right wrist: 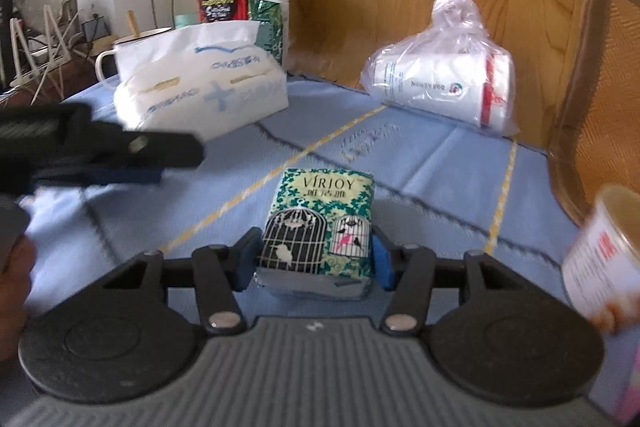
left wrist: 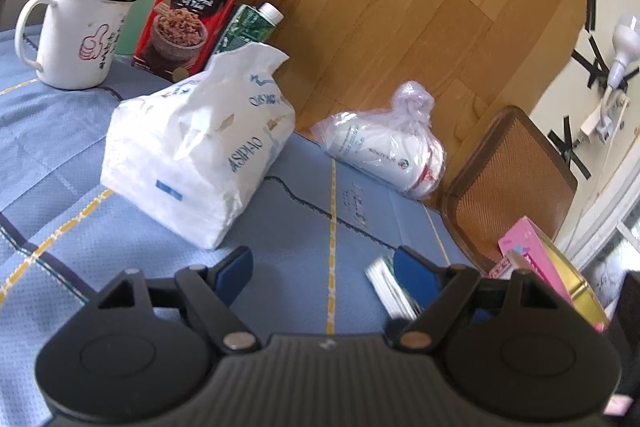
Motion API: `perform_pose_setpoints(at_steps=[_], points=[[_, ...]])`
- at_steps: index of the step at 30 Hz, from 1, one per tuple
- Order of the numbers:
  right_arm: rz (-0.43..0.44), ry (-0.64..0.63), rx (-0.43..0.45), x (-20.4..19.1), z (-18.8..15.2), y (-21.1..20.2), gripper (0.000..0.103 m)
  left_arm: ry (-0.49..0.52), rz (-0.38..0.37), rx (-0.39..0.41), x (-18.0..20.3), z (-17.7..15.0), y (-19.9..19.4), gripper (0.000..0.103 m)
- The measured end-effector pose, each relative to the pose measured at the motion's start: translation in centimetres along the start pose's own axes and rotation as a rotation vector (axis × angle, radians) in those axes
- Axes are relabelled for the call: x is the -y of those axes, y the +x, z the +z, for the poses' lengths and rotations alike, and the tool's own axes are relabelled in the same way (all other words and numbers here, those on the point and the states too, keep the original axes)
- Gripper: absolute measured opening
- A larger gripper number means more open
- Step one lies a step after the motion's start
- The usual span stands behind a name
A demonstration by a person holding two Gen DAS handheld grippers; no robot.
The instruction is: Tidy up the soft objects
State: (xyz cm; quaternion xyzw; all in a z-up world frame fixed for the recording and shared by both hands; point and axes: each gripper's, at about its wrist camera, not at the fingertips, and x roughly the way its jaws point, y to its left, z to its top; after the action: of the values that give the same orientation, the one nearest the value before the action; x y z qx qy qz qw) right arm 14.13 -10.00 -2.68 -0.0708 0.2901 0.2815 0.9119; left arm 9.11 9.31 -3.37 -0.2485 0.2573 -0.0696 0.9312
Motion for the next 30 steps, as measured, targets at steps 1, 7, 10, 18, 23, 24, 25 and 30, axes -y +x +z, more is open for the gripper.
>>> perform_pose_setpoints(at_steps=[1, 7, 10, 18, 23, 24, 25, 30], points=[[0.003, -0.001, -0.002, -0.1, -0.4, -0.6, 0.058, 0.010, -0.004, -0.006, 0.2, 0.0, 0.1, 0.080], [-0.002, 0.020, -0.010, -0.6, -3.1, -4.7, 0.059, 0.088, -0.029, -0.027, 1.3, -0.6, 0.1, 0.081], [-0.018, 0.029, 0.002, -0.8, -4.5, -6.3, 0.059, 0.102, -0.034, -0.036, 1.6, -0.7, 0.1, 0.081], [-0.066, 0.023, 0.061, -1.0, -6.3, -7.6, 0.061, 0.104, -0.028, -0.042, 1.7, -0.7, 0.3, 0.081], [-0.075, 0.013, 0.060, -1.2, -6.4, -7.8, 0.060, 0.139, -0.038, -0.053, 2.1, -0.7, 0.4, 0.081], [-0.077, 0.012, 0.058, -1.4, -6.5, -8.0, 0.060, 0.144, -0.047, -0.067, 2.2, -0.8, 0.4, 0.081], [-0.076, 0.013, 0.055, -1.3, -6.8, -8.4, 0.060, 0.147, -0.058, -0.086, 2.4, -0.9, 0.4, 0.081], [-0.092, 0.031, 0.052, 0.5, -8.7, -11.1, 0.062, 0.088, -0.149, -0.160, 3.4, -2.9, -1.0, 0.081]])
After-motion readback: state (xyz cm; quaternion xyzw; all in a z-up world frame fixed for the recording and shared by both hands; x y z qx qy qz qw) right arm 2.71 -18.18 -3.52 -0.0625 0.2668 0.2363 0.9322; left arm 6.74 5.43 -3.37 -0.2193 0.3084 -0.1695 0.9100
